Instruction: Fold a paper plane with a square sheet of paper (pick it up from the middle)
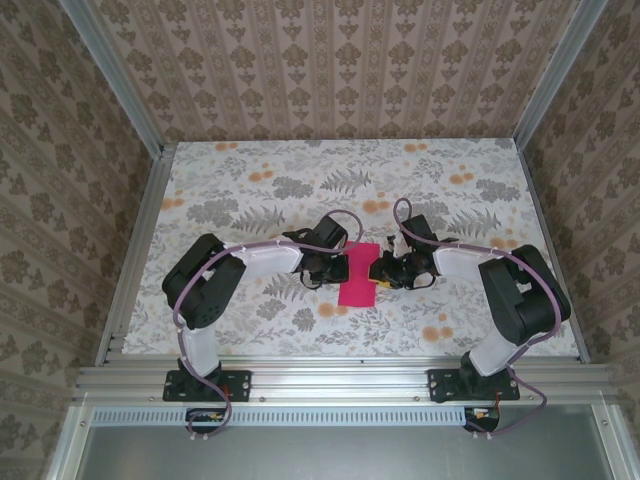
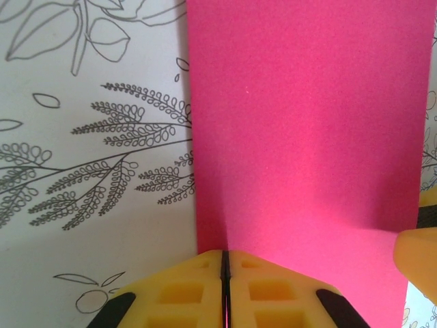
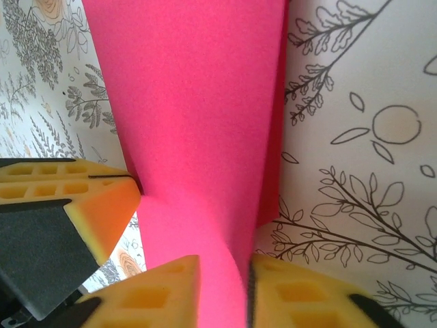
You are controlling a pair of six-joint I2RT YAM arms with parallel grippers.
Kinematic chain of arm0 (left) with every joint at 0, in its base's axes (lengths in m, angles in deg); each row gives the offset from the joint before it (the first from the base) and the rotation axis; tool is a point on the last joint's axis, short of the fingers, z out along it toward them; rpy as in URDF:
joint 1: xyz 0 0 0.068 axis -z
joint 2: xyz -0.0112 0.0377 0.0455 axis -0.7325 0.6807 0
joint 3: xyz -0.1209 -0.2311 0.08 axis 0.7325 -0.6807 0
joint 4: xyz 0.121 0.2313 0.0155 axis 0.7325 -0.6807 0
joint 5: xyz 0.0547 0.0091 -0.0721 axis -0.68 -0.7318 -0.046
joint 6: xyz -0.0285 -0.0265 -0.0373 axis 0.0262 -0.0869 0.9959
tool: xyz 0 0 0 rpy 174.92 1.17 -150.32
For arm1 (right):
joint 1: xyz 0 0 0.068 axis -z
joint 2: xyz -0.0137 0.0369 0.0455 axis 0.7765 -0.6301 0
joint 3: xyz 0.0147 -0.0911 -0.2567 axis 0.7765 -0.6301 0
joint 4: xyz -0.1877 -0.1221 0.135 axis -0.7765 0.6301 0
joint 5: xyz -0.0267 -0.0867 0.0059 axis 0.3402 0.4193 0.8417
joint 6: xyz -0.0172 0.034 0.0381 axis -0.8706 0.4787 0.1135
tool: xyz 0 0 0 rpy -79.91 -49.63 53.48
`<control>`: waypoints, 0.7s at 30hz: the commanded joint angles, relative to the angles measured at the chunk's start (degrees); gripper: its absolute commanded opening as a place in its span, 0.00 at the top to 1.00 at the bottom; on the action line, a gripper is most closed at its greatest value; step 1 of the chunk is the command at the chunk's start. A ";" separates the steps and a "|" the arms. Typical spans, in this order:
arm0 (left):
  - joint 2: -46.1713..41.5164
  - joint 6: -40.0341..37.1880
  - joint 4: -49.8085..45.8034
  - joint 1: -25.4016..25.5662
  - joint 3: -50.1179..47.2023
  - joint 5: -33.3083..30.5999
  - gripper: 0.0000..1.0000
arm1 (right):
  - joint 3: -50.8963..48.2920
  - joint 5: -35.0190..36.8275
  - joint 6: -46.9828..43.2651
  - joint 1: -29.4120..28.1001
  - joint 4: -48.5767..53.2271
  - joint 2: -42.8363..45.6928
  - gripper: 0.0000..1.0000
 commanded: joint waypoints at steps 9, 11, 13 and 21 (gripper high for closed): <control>-8.86 -13.81 -2.08 4.99 -2.57 -5.77 0.64 | 1.19 -1.03 2.12 0.43 1.64 -0.77 0.92; -10.08 -16.77 -3.57 7.37 -2.89 -9.07 0.60 | 1.20 -1.44 2.47 0.60 1.56 -0.69 0.93; -10.74 -19.76 -5.04 10.37 -2.74 -12.45 0.53 | 1.05 -2.09 3.10 0.70 1.04 -0.68 0.93; -6.36 -25.70 -9.89 21.28 2.15 -24.09 0.36 | 0.59 -3.89 4.59 1.33 -0.32 -0.89 0.93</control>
